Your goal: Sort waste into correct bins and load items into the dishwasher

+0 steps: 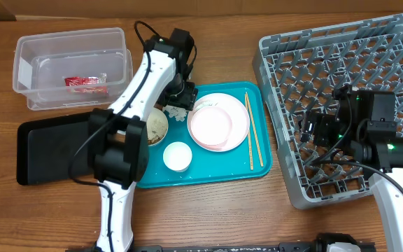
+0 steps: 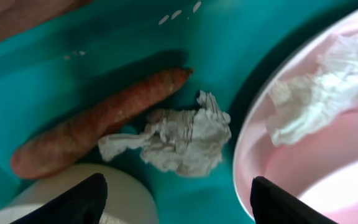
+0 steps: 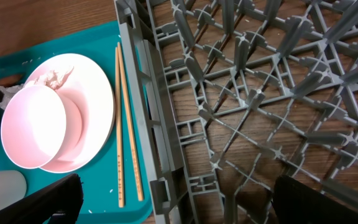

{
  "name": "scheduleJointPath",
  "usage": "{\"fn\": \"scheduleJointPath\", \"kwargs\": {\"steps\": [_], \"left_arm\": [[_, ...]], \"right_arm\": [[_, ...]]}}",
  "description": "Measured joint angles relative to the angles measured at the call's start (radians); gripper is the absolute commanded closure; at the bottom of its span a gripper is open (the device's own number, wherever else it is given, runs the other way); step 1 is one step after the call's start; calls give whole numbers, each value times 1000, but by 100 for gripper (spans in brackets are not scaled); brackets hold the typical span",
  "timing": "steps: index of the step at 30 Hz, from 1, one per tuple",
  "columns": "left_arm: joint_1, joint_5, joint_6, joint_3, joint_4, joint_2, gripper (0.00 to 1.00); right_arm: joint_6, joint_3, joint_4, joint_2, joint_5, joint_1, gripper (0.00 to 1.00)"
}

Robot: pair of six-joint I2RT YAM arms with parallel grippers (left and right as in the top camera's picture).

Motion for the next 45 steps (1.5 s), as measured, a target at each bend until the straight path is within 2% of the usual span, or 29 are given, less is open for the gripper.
{"fn": "scheduleJointPath", "kwargs": {"steps": [2, 3, 7, 10, 14, 24, 32, 37, 45], "left_arm": [[0, -2, 0, 0, 6, 17, 28], [0, -3, 0, 0, 8, 26, 33], [0, -3, 2, 0, 23, 50, 62], [0, -3, 2, 0, 37, 56, 72], [0, -3, 3, 0, 41, 57, 96], [0, -3, 4, 20, 8, 57, 96], [23, -4, 3, 257, -36, 37, 96], [93, -76, -3, 374, -30, -60, 96], [305, -162, -86, 403, -6, -107, 96]], "right_arm": [[0, 0, 0, 0, 0, 0, 0], [0, 0, -1, 0, 0, 0, 0], [0, 0, -1, 0, -1, 0, 0], [0, 0, -2, 0, 0, 0, 0], [0, 0, -2, 0, -1, 0, 0], [0, 0, -3, 0, 0, 0, 0], [0, 0, -5, 0, 0, 0, 0], [0, 0, -7, 0, 0, 0, 0], [0, 0, -6, 0, 0, 0, 0]]}}
